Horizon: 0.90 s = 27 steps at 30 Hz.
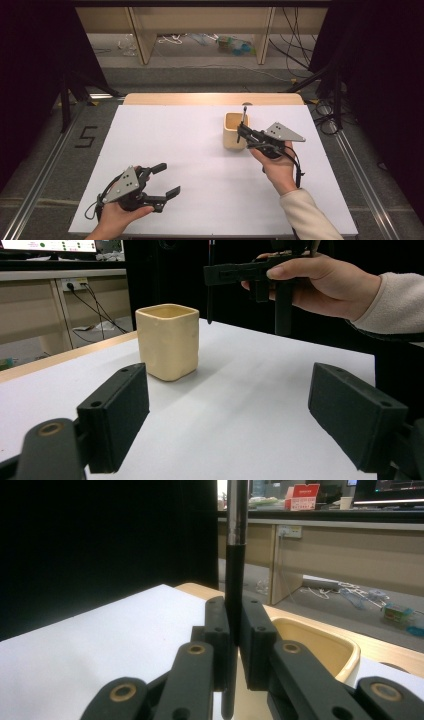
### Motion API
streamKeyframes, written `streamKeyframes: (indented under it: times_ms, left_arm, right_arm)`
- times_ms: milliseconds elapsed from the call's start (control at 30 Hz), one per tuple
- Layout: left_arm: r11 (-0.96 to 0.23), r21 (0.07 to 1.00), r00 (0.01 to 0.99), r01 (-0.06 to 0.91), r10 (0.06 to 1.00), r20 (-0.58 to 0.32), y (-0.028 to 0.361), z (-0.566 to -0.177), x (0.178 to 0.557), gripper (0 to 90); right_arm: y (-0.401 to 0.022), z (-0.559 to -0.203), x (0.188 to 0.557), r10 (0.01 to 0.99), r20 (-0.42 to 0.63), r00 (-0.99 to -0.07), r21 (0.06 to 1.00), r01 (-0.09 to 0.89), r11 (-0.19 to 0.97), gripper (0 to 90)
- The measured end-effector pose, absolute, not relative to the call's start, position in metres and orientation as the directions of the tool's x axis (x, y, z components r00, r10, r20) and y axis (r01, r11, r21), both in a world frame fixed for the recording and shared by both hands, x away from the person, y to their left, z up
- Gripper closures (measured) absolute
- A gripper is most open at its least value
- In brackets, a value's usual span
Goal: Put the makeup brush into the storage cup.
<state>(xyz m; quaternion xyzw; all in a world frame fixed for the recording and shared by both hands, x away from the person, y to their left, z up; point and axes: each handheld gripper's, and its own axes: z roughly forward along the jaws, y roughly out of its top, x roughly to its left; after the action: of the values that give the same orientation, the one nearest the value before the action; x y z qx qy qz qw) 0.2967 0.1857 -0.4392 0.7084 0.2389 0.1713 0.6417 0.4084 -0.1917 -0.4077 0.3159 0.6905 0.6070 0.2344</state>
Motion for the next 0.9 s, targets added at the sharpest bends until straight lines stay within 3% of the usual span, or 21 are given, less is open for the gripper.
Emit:
streamKeyframes:
  times_ms: [900]
  left_arm:
    - [-0.068,0.991,0.828,0.115,0.557,-0.058,0.1862,-0.4394,0.2972,16.4]
  right_arm:
    - [-0.1943,-0.4027,0.4129,0.732,0.068,-0.677,0.986,0.157,0.054,84.1]
